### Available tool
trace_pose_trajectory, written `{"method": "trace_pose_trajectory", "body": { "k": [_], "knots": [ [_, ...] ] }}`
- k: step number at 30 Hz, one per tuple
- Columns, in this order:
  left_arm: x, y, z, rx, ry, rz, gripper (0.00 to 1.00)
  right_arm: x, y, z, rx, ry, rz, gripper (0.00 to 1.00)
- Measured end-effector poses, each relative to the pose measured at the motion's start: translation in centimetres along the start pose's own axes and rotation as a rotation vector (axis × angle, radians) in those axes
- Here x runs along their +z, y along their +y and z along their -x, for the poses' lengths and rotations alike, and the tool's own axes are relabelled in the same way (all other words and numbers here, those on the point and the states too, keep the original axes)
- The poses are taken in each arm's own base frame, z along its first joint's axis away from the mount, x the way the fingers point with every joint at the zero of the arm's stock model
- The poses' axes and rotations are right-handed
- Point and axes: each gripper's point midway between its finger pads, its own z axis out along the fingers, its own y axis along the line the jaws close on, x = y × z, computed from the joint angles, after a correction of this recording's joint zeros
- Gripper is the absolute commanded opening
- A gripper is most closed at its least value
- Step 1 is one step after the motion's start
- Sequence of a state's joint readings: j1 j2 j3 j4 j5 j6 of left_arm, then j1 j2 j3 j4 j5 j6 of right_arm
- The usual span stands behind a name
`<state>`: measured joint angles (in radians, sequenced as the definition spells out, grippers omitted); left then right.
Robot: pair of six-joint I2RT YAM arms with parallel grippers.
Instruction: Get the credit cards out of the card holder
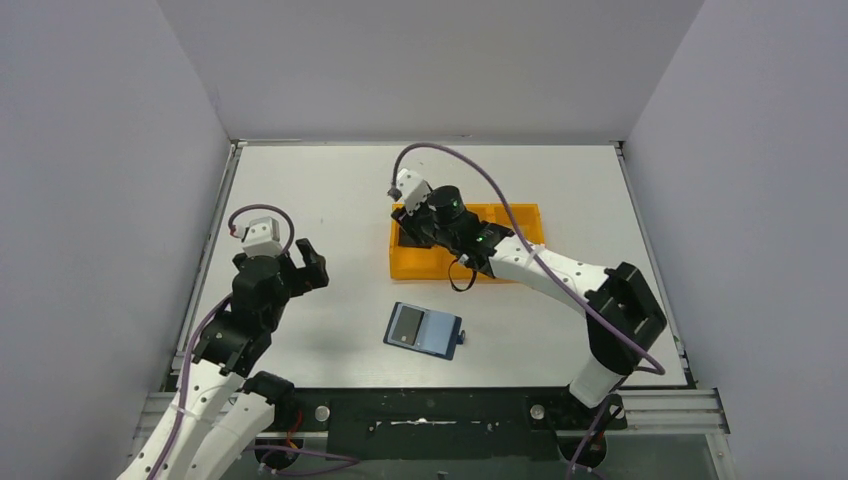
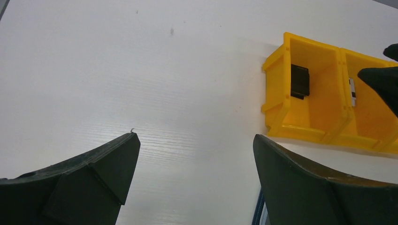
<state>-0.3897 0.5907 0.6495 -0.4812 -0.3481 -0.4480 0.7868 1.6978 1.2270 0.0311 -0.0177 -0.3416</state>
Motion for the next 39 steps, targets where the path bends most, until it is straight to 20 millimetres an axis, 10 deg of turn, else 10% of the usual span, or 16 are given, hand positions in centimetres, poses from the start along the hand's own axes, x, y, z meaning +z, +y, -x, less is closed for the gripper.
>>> {"method": "trace_pose_trajectory", "body": {
  "k": [6,15,24,26,39],
  "knots": [
    [0.3,-0.1,-0.5,0.010,0.023,0.000,0.94,-3.2,1.5,1.5,0.522,-0.009,-0.006,0.44],
    [1.1,0.0,-1.3,0.028,0.064,0.012,0.94,-6.7,10.3,-9.1,0.924,0.294,-0.014,0.46],
    [1.9,-0.1,-2.4,0.043,0.113,0.021,0.94,-11.4,15.5,-5.6,0.954,0.205,-0.206,0.81],
    [1.9,0.0,-2.5,0.044,0.116,0.023,0.94,-12.0,15.5,-6.1,0.988,0.205,-0.262,0.92],
    [2.0,0.0,-2.5,0.041,0.118,0.022,0.94,-13.1,13.5,-10.3,1.203,0.155,-0.417,0.65]
  ]
}}
